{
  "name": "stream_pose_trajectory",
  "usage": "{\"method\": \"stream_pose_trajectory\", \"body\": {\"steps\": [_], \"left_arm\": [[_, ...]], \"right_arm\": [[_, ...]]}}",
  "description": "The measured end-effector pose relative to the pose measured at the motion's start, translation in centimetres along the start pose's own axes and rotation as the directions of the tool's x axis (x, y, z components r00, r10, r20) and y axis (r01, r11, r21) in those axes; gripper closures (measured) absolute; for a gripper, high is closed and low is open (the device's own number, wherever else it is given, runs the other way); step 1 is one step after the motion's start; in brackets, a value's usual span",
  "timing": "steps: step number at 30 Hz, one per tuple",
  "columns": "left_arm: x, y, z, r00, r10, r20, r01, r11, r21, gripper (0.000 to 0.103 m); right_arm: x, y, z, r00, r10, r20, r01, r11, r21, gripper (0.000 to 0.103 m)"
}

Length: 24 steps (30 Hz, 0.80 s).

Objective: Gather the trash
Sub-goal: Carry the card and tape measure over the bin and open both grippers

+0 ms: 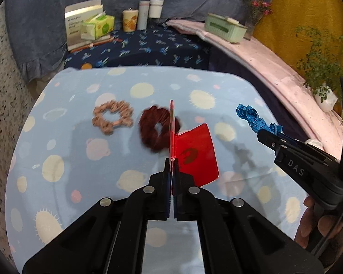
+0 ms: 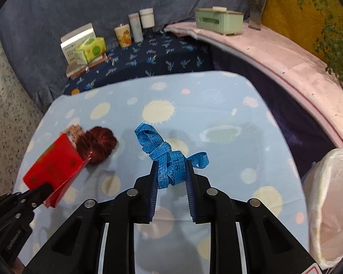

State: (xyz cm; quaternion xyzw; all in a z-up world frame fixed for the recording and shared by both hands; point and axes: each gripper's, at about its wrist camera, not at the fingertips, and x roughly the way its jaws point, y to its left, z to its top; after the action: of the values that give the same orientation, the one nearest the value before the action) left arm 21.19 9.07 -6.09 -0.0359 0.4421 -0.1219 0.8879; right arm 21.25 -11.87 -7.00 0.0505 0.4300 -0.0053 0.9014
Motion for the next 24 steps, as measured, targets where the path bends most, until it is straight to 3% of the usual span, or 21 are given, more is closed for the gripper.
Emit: {"method": "stream_pose_trajectory", "body": {"steps": [12, 24], "left_arm": [[-6.1, -11.8, 2.8, 0.989, -0.103, 0.109, 0.086, 0.986, 0.144, 0.103], [-7.9, -24.4, 1.3, 0.972, -0.212, 0.1, 0.171, 0.933, 0.317, 0.102]], "right_arm": [[-12.0, -7.1, 1.8, 0.989, -0.043, 0.139, 0.03, 0.995, 0.097, 0.082], [-19.0, -17.8, -1.0, 0.969, -0.156, 0.19, 0.107, 0.964, 0.244, 0.082]]}}
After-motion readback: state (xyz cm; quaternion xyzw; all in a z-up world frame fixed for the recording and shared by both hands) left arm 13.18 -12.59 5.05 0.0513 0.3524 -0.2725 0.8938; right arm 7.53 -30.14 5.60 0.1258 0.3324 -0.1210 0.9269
